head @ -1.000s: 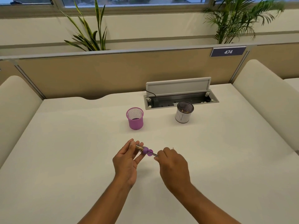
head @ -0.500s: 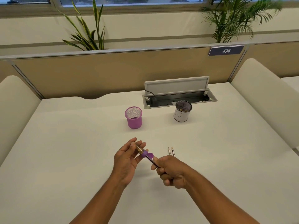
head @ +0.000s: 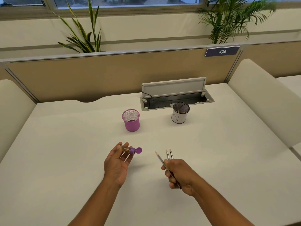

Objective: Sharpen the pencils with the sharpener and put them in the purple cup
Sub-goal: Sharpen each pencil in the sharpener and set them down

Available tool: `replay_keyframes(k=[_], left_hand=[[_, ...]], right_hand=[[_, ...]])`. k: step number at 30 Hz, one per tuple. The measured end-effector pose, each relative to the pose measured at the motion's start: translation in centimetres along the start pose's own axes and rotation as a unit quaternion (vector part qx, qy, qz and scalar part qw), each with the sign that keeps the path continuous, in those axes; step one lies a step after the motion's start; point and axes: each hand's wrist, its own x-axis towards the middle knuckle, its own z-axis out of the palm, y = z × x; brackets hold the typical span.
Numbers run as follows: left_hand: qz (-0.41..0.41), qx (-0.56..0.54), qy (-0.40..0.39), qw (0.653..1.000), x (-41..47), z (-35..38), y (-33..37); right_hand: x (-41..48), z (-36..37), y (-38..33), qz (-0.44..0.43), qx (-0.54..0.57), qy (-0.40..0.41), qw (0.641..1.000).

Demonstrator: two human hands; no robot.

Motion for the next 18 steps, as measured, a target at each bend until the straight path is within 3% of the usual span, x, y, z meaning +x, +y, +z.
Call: replay_keyframes(k=[5,10,14,18], left_hand=[[0.000,-0.018,0.013,1.000,0.2,-1.0,-0.6],[0.013,-0.035,0.006,0.999,0.4,-1.8,-1.3],[0.011,-0.030,-0.006,0.999,0.5,-2.2,-1.4],[-0.003,-0.020,-0.014,1.000,0.3,-2.1,-1.4]], right_hand=[[1.3,-2.0,0.3,-0.089,-0.019,0.145,0.985],[3.0,-3.5,0.9,-0.128,-0.147,0.277,0.941],[4.8,-3.9,1.5,-0.123,-0.301,0.316,0.892],[5.7,-3.8,2.1,-0.108,-0.352,0.331,0.869]])
